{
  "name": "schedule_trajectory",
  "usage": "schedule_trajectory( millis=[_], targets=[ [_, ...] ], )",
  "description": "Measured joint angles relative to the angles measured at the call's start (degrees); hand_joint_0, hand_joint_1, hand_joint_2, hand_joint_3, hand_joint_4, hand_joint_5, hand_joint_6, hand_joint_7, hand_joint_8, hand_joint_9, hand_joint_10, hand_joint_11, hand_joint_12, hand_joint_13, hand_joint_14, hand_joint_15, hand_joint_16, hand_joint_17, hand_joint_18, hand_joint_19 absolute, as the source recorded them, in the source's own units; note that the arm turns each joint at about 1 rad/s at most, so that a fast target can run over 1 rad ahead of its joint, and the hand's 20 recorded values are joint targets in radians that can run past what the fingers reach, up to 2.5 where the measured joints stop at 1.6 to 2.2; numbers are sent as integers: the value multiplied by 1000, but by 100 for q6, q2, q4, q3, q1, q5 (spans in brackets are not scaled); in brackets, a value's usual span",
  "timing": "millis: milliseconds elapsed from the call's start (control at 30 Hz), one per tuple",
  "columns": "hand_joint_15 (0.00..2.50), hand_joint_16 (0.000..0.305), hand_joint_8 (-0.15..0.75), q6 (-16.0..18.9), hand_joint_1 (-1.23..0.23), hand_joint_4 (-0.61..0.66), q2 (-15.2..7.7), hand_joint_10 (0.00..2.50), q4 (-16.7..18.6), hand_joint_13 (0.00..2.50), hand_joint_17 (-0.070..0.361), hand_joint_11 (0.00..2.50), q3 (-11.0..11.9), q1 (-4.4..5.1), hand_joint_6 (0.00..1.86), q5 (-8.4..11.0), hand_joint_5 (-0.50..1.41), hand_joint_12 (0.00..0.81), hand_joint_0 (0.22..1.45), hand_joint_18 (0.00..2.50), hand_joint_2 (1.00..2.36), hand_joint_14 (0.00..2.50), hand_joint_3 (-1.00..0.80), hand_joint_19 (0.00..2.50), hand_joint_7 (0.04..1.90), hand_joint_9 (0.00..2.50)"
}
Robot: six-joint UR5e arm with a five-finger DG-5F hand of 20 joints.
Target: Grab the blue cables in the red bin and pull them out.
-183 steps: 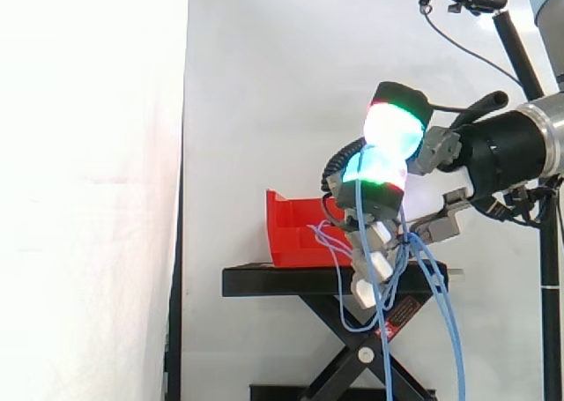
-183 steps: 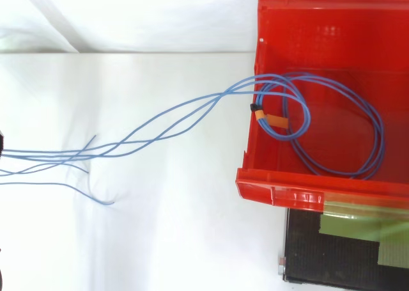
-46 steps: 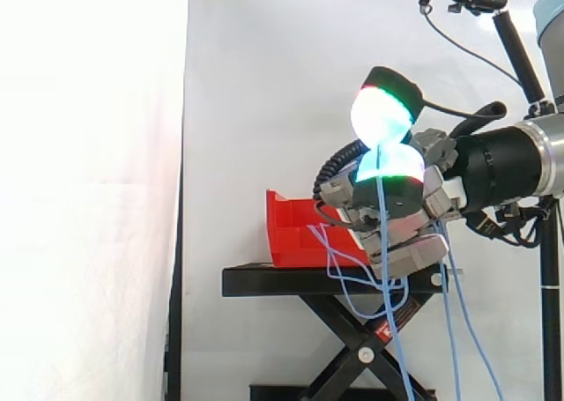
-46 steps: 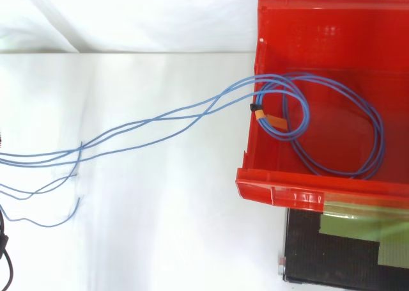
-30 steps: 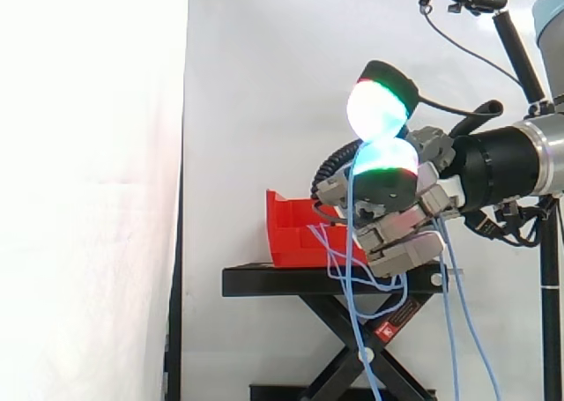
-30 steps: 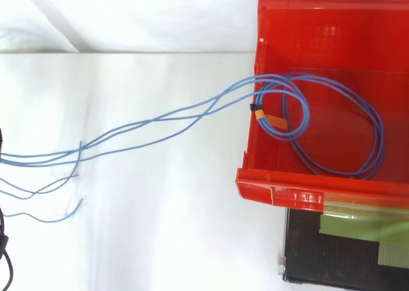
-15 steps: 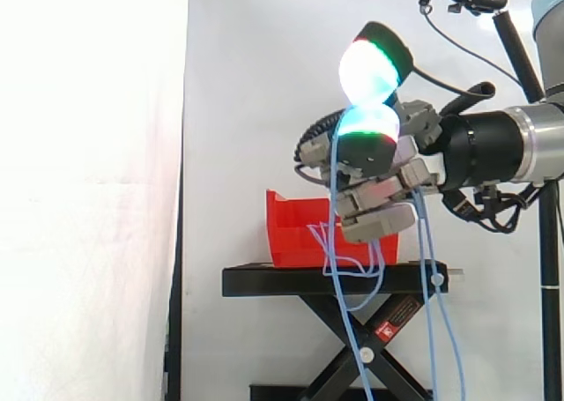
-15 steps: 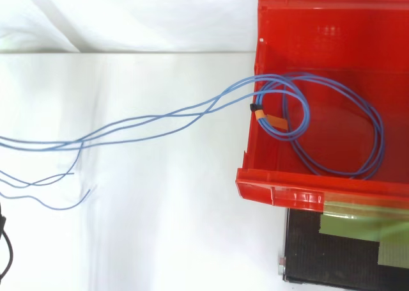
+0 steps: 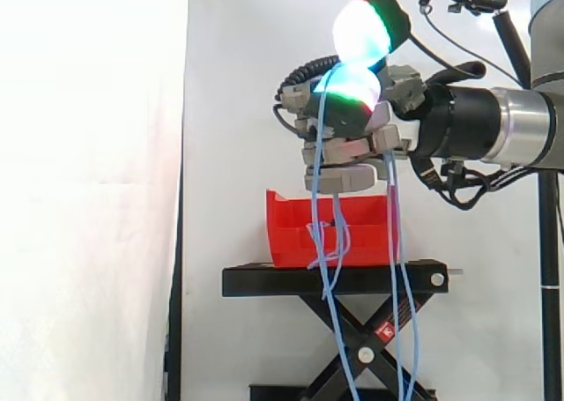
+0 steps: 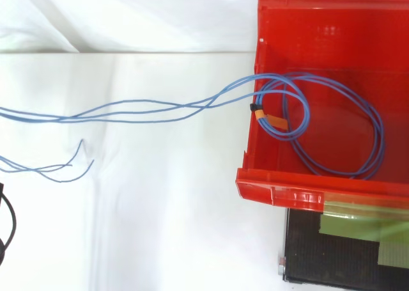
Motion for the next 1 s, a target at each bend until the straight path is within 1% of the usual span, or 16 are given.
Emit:
schedule_trajectory(
  millis=[33, 133, 300, 433, 467, 500, 533, 867, 1000],
  targets=[
    [619, 41, 306, -24, -1010, 371, 0, 1373, 5, 1018, 93, 1096, 13, -1, 1217, 0, 485, 359, 804, 1142, 1000, 2500, -1000, 1572, 227, 1063],
    [615, 41, 297, -69, -1010, 371, 0, 1365, 12, 1017, 93, 1104, 38, -2, 1206, -1, 486, 359, 801, 1139, 1000, 2500, -1000, 1573, 223, 1058],
    [613, 43, 310, -152, -999, 375, 0, 1360, 31, 1015, 96, 1099, 81, -10, 1201, -1, 489, 358, 784, 1142, 1000, 2500, -1000, 1558, 219, 1059],
    [611, 42, 311, -310, -990, 380, 1, 1345, 143, 1017, 95, 1092, 87, -8, 1192, -1, 492, 359, 776, 1136, 1000, 2500, -1000, 1546, 226, 1061],
    [612, 43, 302, -369, -988, 379, 1, 1341, 182, 1017, 96, 1092, 87, -9, 1192, -1, 493, 359, 776, 1136, 1000, 2500, -1000, 1546, 217, 1062],
    [610, 43, 314, -449, -983, 382, 1, 1338, 233, 1021, 97, 1086, 87, -10, 1187, -1, 496, 370, 771, 1135, 1000, 2500, -1000, 1541, 221, 1067],
    [611, 43, 314, -542, -977, 382, 0, 1338, 285, 1018, 97, 1087, 87, -13, 1186, -1, 496, 360, 769, 1135, 1000, 2500, -1000, 1533, 223, 1070],
    [610, 44, 318, -1372, -936, 384, 0, 1283, 725, 1030, 99, 1126, 89, -63, 1133, -15, 534, 365, 748, 1132, 1000, 2500, -1000, 1505, 246, 1109],
    [591, 45, 323, -1550, -916, 385, 0, 1247, 770, 1051, 101, 1134, 89, -72, 1082, -17, 583, 371, 736, 1131, 1000, 2500, -1000, 1482, 277, 1139]
  ],
)
